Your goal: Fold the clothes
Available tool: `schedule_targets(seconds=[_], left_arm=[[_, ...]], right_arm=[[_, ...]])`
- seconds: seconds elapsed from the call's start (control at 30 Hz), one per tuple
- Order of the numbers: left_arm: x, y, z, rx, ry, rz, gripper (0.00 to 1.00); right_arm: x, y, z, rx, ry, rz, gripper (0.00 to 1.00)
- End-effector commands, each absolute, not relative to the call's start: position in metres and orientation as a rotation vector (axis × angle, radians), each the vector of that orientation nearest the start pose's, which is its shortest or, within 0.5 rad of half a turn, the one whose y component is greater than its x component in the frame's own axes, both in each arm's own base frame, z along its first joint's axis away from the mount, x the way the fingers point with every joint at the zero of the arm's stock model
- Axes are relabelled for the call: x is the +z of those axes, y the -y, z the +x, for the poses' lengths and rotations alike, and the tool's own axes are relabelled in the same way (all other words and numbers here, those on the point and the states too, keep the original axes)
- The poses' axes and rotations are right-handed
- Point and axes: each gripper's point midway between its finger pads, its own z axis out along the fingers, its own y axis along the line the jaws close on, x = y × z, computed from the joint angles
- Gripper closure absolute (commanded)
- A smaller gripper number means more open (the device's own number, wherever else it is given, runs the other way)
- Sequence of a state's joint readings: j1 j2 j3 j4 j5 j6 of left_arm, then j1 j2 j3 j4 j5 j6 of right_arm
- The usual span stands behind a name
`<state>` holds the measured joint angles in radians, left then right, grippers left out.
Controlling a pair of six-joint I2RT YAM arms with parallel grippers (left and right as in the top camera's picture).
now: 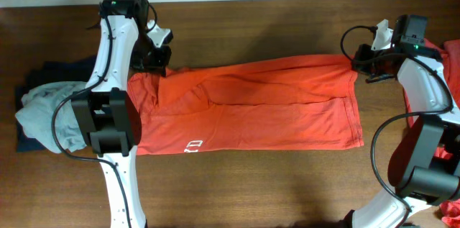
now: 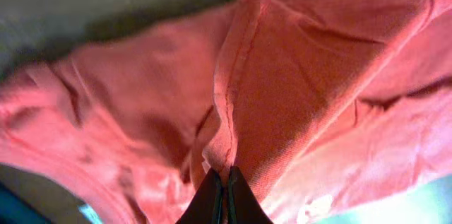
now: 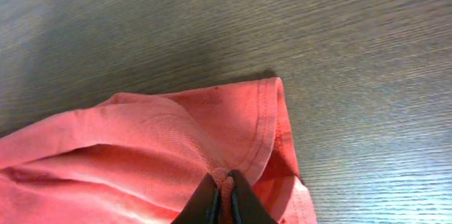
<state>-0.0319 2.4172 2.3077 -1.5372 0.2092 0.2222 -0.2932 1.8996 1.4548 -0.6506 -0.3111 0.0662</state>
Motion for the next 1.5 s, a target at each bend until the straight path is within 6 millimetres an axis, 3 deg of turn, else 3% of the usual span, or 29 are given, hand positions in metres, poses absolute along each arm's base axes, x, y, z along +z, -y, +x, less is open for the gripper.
schedule_targets(seconds=[0.0, 0.07, 0.37, 0.43, 0.47, 0.5, 0.6, 0.77, 0.93, 1.07, 1.2, 1.3, 1.4, 1.47], left_arm=[[0.083, 0.051, 0.435, -0.366, -3.201, 0.419, 0.95], [0.085, 0.051, 0.422, -0.389, -3.254, 0.415, 0.95], [0.086, 0.056, 0.419, -0.395, -3.263, 0.432, 0.95], [0.086, 0.056, 0.418, -0.396, -3.266, 0.431, 0.95], [0.086, 0.056, 0.418, -0.396, -3.266, 0.431, 0.95], [0.086, 0.056, 0.418, -0.396, -3.266, 0.431, 0.95], [0.086, 0.056, 0.418, -0.397, -3.266, 0.431, 0.94], [0.086, 0.056, 0.419, -0.396, -3.264, 0.431, 0.94], [0.085, 0.056, 0.42, -0.394, -3.258, 0.432, 0.94], [0.085, 0.056, 0.42, -0.394, -3.257, 0.432, 0.94], [0.085, 0.056, 0.42, -0.394, -3.257, 0.432, 0.94], [0.085, 0.056, 0.421, -0.393, -3.255, 0.432, 0.94], [0.085, 0.056, 0.421, -0.393, -3.254, 0.432, 0.94], [0.085, 0.056, 0.421, -0.393, -3.254, 0.433, 0.94]], right_arm=[[0.098, 0.088, 0.457, 0.276, -2.604, 0.366, 0.91], [0.096, 0.091, 0.456, 0.258, -2.609, 0.372, 0.9], [0.092, 0.101, 0.451, 0.168, -2.638, 0.366, 0.85], [0.092, 0.101, 0.453, 0.163, -2.633, 0.341, 0.78], [0.093, 0.1, 0.454, 0.165, -2.629, 0.334, 0.68], [0.094, 0.1, 0.455, 0.166, -2.623, 0.326, 0.66], [0.091, 0.094, 0.462, 0.195, -2.611, 0.202, 0.44], [0.052, 0.089, 0.465, 0.268, -2.666, 0.202, 0.38], [0.009, 0.088, 0.475, 0.312, -2.681, 0.218, 0.41], [0.012, 0.091, 0.496, 0.315, -2.594, 0.215, 0.41], [0.016, 0.089, 0.503, 0.331, -2.561, 0.22, 0.43], [0.016, 0.087, 0.503, 0.351, -2.558, 0.218, 0.54], [0.016, 0.085, 0.502, 0.366, -2.562, 0.223, 0.75], [0.016, 0.085, 0.499, 0.373, -2.573, 0.227, 0.82]])
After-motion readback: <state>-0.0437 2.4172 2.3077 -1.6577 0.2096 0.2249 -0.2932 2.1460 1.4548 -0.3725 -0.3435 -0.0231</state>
